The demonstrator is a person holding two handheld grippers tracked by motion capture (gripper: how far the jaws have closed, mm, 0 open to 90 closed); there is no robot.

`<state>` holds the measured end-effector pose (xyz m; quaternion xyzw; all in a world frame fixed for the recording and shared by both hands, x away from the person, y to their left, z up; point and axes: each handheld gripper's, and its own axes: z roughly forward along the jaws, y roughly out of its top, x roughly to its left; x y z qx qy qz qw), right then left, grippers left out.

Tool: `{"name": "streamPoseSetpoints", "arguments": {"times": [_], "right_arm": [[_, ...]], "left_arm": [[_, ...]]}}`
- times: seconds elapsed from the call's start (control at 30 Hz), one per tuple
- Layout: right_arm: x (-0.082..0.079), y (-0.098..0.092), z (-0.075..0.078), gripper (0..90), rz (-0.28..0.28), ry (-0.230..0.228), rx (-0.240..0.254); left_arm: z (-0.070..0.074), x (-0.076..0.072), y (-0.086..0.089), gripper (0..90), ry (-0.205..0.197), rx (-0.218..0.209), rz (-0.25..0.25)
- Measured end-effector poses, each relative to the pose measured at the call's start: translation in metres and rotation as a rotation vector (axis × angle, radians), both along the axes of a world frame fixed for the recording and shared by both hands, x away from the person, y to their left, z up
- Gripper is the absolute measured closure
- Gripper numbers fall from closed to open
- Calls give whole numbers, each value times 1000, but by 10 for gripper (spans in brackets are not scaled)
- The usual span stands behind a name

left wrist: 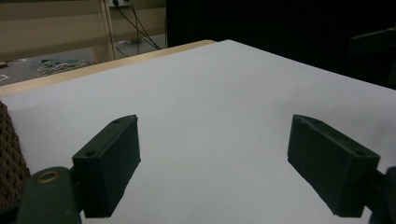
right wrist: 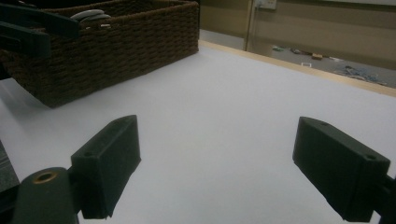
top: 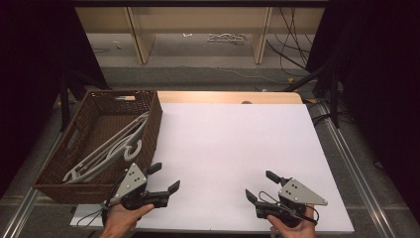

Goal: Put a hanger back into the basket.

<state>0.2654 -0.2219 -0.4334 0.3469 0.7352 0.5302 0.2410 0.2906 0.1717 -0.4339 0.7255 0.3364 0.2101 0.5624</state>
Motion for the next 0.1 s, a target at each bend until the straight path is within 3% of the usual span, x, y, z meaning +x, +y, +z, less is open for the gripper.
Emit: {"name": "streamPoseSetpoints", "arguments": {"times": [0.1], "right_arm": [[0,-1,1,158,-2,8,-9]], "left_arm": [[-1,1,0,170,-3,-3,-5]]}}
